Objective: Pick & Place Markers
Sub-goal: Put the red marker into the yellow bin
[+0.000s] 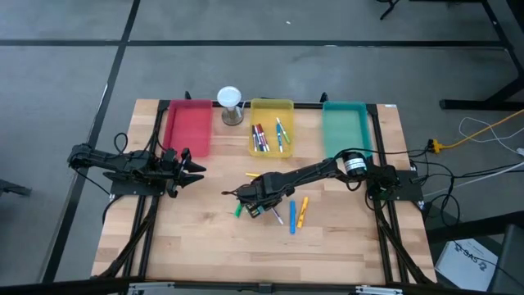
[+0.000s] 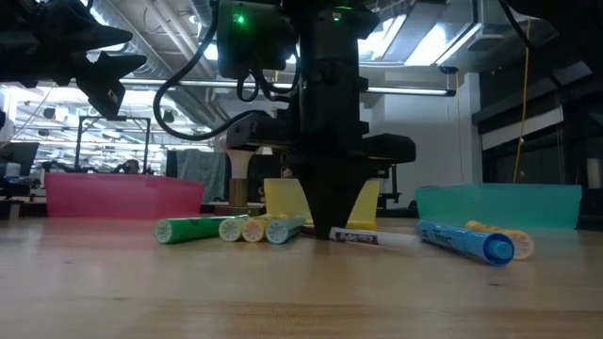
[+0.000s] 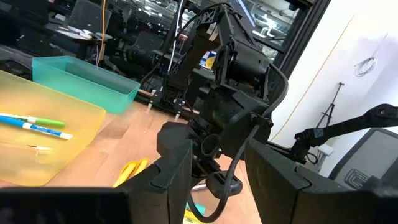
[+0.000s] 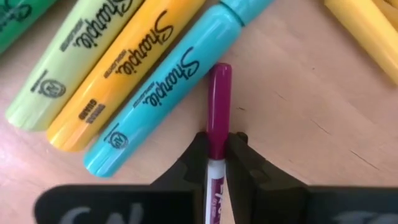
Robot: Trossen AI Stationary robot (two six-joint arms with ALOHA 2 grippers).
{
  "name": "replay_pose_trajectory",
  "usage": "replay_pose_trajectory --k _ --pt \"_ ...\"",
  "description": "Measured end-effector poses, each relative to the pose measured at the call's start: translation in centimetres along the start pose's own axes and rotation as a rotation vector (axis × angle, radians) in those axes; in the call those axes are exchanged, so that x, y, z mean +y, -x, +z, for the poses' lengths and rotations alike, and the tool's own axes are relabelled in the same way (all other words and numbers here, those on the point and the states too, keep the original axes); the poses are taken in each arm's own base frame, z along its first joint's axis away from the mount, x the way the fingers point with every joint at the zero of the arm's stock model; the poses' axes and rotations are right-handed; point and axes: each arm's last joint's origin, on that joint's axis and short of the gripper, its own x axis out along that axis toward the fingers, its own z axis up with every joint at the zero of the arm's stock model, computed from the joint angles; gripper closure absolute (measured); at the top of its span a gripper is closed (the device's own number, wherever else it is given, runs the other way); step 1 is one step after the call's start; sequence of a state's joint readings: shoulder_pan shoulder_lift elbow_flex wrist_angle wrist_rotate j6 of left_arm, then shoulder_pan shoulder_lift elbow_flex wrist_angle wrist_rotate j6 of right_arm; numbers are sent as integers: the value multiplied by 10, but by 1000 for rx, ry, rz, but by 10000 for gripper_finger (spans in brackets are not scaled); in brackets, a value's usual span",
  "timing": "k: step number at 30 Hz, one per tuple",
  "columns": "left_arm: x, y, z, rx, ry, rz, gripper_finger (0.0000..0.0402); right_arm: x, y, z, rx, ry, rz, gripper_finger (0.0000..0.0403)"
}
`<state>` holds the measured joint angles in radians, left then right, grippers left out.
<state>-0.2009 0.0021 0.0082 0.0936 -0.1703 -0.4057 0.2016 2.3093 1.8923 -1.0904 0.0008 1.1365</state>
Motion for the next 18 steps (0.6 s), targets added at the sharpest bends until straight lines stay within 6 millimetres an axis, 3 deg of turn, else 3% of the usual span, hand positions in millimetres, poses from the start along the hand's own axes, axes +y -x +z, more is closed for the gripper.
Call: replay_pose_trajectory --k 18 --pt "0 0 0 0 0 0 258 2 10 2 26 75 77 369"
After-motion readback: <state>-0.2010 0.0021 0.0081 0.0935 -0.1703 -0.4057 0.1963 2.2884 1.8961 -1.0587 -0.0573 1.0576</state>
